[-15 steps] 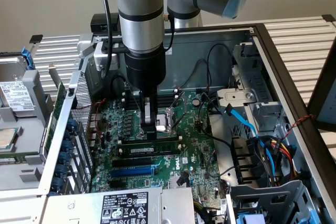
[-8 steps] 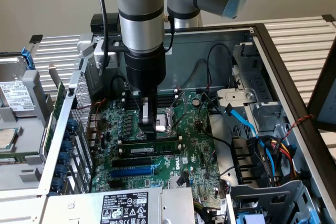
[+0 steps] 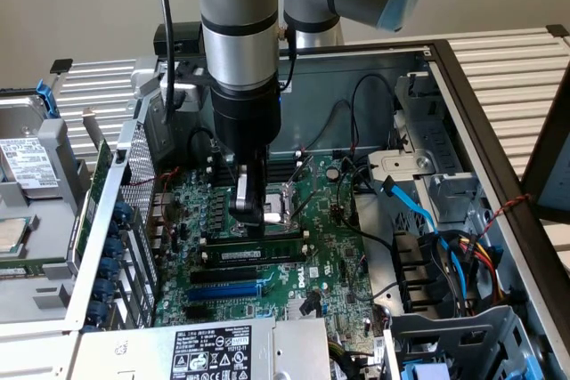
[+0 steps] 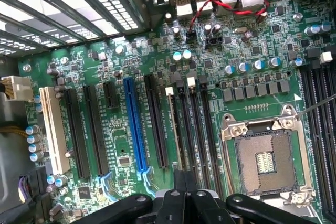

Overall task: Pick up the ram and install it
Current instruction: 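Press down the ram until it locks into place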

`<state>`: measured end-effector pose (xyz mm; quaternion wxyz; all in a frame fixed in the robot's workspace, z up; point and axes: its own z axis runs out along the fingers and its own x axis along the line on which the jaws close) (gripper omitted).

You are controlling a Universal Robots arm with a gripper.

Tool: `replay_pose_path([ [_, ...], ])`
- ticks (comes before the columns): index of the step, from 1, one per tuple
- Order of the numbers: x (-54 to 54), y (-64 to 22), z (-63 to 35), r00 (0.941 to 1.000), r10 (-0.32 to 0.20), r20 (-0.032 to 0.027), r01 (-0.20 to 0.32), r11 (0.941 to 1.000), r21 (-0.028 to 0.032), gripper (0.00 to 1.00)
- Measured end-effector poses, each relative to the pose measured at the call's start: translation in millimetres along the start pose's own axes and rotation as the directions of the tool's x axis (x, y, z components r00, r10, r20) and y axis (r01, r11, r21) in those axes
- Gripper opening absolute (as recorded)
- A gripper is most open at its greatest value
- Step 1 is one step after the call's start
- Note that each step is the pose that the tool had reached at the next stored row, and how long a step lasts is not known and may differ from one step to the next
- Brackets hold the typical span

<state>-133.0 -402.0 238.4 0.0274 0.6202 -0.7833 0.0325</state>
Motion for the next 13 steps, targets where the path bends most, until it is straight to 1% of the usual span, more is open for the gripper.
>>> replay_pose_path([
  [3,0.0,0.0,0.0,0.9994,0.036,-0.0016,-0.036,0.9994,-0.0028,0.11],
  [6,0.0,0.0,0.0,0.9971,0.076,-0.0027,-0.076,0.9971,-0.006,0.11],
  [10,0.0,0.0,0.0,0.9922,0.125,-0.0049,-0.125,0.9921,-0.0097,0.11],
  [13,0.0,0.0,0.0,0.9871,0.16,-0.007,-0.16,0.9871,-0.0122,0.11],
])
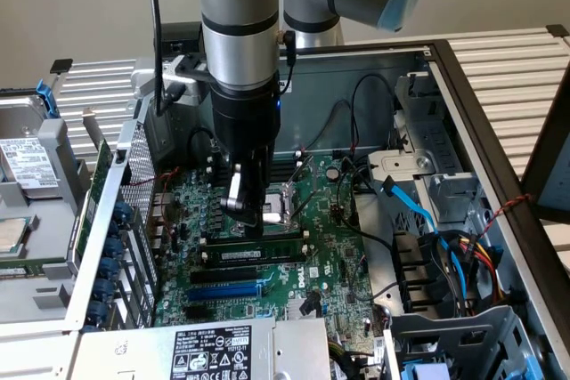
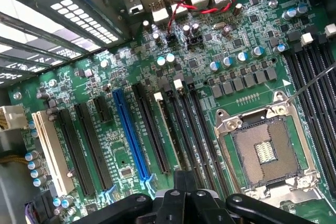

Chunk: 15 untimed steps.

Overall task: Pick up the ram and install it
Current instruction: 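Press down the ram until it locks into place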

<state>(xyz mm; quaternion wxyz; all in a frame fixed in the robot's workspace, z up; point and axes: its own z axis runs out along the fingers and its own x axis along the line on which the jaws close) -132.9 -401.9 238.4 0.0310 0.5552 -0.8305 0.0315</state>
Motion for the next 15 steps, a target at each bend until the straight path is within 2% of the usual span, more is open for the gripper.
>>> replay_pose_path([
  [7,0.0,0.0,0.0,0.9967,0.081,-0.0044,-0.081,0.9967,-0.0062,0.11],
  [15,0.0,0.0,-0.1,0.9833,0.182,-0.0086,-0.182,0.9832,-0.014,0.11],
])
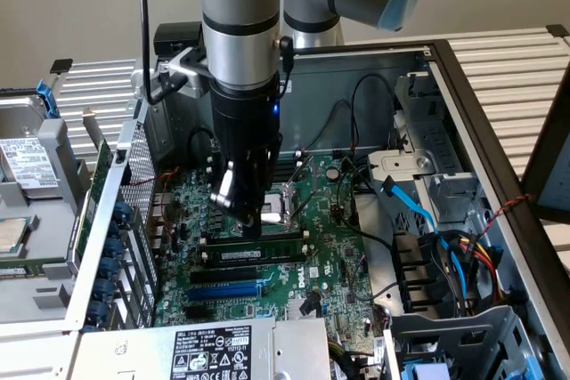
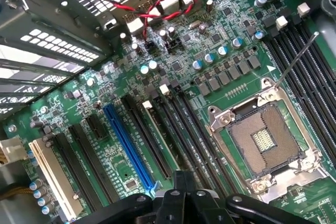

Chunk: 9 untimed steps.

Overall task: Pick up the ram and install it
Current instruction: 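Press down the ram until it locks into place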

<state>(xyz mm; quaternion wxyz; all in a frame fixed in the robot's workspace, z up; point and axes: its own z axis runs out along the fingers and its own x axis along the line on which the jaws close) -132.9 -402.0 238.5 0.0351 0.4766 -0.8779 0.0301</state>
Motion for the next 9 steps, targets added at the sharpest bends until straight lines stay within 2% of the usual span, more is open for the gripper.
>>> replay_pose_path([
  [4,0.0,0.0,-0.1,0.9986,0.053,-0.0013,-0.053,0.9986,-0.0046,0.11],
  [9,0.0,0.0,-0.1,0.9929,0.119,-0.0032,-0.119,0.9928,-0.0105,0.11],
])
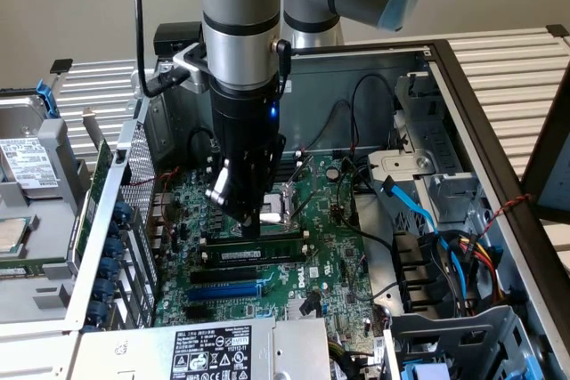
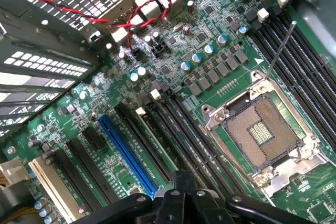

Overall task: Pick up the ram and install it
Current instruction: 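Press down the ram until it locks into place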

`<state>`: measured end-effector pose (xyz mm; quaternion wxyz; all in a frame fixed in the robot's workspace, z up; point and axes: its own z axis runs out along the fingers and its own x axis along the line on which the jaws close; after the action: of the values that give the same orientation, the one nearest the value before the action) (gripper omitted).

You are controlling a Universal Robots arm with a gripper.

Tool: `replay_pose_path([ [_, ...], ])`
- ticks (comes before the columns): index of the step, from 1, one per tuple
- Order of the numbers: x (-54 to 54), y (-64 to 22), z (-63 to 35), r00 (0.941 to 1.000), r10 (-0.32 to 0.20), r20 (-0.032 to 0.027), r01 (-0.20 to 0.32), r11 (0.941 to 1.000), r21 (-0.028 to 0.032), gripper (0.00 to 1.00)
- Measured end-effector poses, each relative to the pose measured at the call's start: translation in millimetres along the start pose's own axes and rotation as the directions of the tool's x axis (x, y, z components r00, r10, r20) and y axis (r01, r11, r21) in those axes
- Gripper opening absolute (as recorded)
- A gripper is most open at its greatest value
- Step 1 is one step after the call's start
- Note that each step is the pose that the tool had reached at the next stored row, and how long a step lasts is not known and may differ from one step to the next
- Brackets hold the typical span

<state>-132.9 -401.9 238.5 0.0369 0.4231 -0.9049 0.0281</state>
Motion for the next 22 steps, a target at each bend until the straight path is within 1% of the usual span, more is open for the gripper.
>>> replay_pose_path([
  [5,0.0,0.0,0.0,0.9979,0.065,-0.0018,-0.065,0.9979,-0.0056,0.11],
  [8,0.0,0.0,0.0,0.9945,0.104,-0.0033,-0.104,0.9945,-0.0088,0.11],
  [11,0.0,0.0,0.0,0.9896,0.143,-0.0048,-0.144,0.9896,-0.0118,0.11],
  [14,0.0,0.0,0.0,0.9835,0.181,-0.0065,-0.181,0.9834,-0.0148,0.11],
  [16,0.0,0.0,0.0,0.9783,0.207,-0.0076,-0.207,0.9781,-0.0168,0.11],
  [19,0.0,0.0,0.0,0.9694,0.245,-0.0094,-0.245,0.9692,-0.0198,0.11],
  [22,0.0,0.0,0.0,0.9588,0.284,-0.0113,-0.284,0.9585,-0.0229,0.11],
])
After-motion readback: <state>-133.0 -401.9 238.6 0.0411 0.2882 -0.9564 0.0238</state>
